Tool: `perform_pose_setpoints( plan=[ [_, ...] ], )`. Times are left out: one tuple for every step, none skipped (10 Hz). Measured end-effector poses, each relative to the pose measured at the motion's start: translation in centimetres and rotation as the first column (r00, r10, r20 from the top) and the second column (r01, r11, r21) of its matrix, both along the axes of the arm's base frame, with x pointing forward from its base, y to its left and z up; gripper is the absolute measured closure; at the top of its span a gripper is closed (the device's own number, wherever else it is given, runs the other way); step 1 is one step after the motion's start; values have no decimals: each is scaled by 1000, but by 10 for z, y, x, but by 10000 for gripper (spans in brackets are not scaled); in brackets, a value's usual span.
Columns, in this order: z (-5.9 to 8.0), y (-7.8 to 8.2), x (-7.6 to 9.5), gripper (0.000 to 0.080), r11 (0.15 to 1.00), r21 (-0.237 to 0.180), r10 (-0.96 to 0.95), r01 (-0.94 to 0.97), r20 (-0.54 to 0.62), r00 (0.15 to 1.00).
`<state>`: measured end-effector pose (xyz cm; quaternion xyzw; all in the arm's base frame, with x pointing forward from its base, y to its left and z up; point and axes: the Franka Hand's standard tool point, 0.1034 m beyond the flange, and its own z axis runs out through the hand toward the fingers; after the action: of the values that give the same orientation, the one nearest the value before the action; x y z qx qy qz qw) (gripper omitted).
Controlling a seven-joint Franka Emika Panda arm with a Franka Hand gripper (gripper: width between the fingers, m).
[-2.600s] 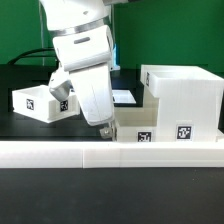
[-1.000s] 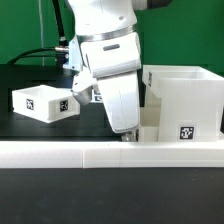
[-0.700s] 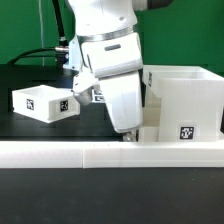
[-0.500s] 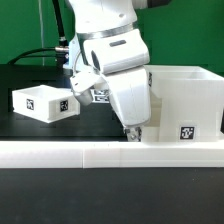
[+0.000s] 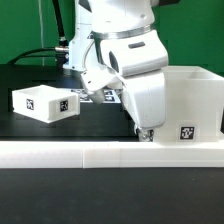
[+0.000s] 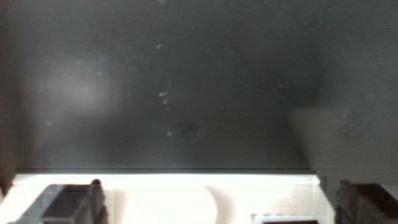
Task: Assemble drawer
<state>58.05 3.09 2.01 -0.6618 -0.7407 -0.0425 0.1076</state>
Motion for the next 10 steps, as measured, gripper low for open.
perform_pose_setpoints(
  plan=[
    [0, 0, 0, 151, 1000, 0, 0, 0, 0, 1000],
    [0, -5, 0, 151, 1000, 1, 23, -23, 6, 1000],
    [0, -19, 1, 151, 999, 1, 44, -44, 15, 999],
    [3, -33, 1, 151, 999, -1, 36, -36, 23, 999],
    [11, -48, -1, 151, 1000, -11, 13, -12, 40, 999],
    [17, -61, -11, 151, 1000, -22, -7, 8, 59, 998],
    [23, -75, -27, 151, 999, -29, -37, 39, 70, 997],
    [30, -88, -46, 151, 997, -43, -58, 61, 64, 996],
    [34, -96, -60, 151, 996, -52, -70, 73, 55, 996],
    [37, -106, -71, 151, 994, -61, -85, 88, 49, 995]
  ],
)
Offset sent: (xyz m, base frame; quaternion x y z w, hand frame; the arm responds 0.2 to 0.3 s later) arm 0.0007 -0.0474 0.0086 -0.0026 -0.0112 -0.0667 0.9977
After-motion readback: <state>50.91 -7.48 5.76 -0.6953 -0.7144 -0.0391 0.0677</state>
